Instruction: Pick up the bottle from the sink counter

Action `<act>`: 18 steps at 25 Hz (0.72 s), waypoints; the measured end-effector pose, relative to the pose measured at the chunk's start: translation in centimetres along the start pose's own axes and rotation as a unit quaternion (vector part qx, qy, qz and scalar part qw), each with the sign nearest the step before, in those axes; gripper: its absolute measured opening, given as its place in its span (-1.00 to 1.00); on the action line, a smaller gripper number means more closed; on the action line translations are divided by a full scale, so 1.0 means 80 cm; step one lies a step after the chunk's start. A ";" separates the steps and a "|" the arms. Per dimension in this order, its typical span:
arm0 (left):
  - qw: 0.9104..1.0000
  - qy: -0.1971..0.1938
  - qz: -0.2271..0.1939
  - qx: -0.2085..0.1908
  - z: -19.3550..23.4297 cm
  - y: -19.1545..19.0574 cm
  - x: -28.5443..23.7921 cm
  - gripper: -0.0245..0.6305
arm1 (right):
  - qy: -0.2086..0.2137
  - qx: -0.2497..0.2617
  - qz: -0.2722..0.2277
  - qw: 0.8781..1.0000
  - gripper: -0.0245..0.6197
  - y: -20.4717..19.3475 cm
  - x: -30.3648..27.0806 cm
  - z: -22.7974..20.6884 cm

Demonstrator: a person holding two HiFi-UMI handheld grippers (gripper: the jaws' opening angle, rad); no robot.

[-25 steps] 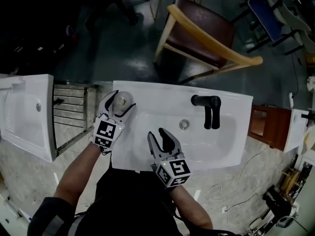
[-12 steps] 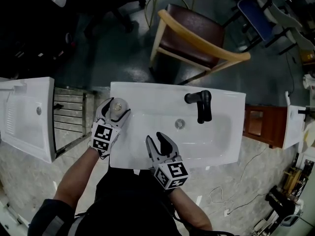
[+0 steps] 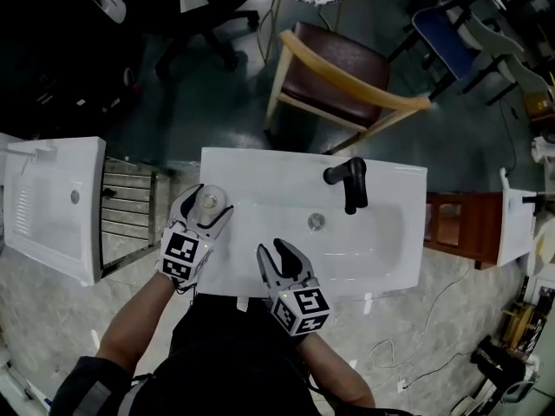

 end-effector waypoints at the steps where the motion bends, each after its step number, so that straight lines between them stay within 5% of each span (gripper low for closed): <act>1: 1.000 -0.003 0.000 0.002 -0.002 0.003 0.007 0.10 | 0.002 0.002 0.000 1.000 -0.48 0.001 0.002 0.002; 18: 0.999 -0.017 -0.019 0.023 -0.023 0.054 0.106 0.10 | 0.025 0.030 0.001 0.999 -0.48 0.018 0.019 0.043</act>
Point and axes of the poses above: the fingertips, and each gripper's own axes: x backward along the fingers, z to its left, y out of its top, the point moved 2 cm from there along x, backward along the fingers, and after that the axes turned 15 degrees about z, right-handed, at the moved point
